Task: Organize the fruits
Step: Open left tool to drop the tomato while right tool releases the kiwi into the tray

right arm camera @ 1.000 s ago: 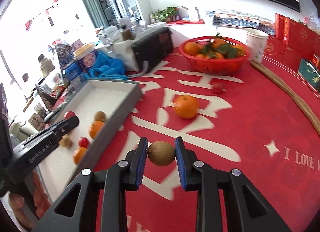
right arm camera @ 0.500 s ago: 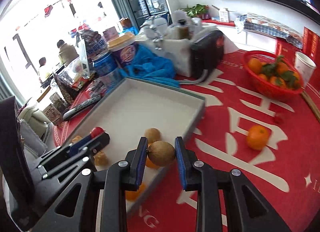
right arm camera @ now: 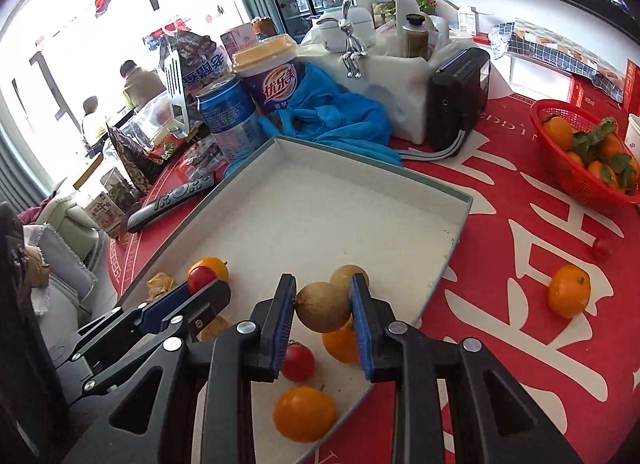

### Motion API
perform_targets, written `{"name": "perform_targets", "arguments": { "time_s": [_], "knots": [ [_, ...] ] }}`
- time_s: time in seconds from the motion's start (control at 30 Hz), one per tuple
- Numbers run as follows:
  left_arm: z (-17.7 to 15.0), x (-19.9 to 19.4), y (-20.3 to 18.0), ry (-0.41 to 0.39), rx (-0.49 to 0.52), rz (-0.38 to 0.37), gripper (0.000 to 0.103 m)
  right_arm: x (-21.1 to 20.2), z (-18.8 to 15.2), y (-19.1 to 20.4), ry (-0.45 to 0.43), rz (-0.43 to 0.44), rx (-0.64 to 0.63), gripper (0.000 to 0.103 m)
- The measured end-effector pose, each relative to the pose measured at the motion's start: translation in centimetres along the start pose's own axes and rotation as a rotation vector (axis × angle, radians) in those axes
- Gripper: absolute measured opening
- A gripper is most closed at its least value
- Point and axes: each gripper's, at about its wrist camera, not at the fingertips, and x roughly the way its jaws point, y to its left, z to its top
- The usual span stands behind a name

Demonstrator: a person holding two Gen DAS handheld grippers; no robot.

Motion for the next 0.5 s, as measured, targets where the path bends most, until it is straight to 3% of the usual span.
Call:
{"name": "perform_targets", "arguments": {
  "time_s": [0.07, 0.23, 0.27, 0.3, 0.33, 0.37, 0.43, 0.5],
  "knots": [
    [0.0, 0.0, 0.1, -0.001, -0.005, 0.01, 0.026, 0.3, 0.1, 0.0, 0.009, 0.001, 0.002, 0.029],
    [0.1, 0.1, 0.9, -0.008, -0.049, 0.065, 0.064, 0.7, 0.3, -0.6, 0.028, -0.002, 0.019, 0.03],
    [0.1, 0.1, 1.3, -0.006, -0.068, 0.07, 0.065, 0.7, 0.3, -0.8, 0.028, 0.001, 0.028, 0.032],
    [0.1, 0.1, 1.6, -0.006, -0.091, 0.068, 0.066, 0.7, 0.3, -1.1, 0.03, 0.002, 0.039, 0.037],
    [0.2, 0.1, 2.0, -0.007, -0.114, 0.062, 0.073, 0.6, 0.4, -1.4, 0.03, -0.001, 0.051, 0.054],
    [0.2, 0.0, 2.5, -0.007, -0.142, 0.052, 0.078, 0.5, 0.4, -1.6, 0.027, -0.011, 0.06, 0.064],
    [0.2, 0.0, 2.7, -0.012, -0.161, 0.046, 0.082, 0.2, 0.5, -2.2, 0.01, 0.026, 0.077, 0.065],
    [0.3, -0.1, 2.7, -0.022, -0.168, 0.055, 0.082, -0.1, 0.5, -2.4, -0.001, 0.036, 0.084, 0.072]
  ]
}}
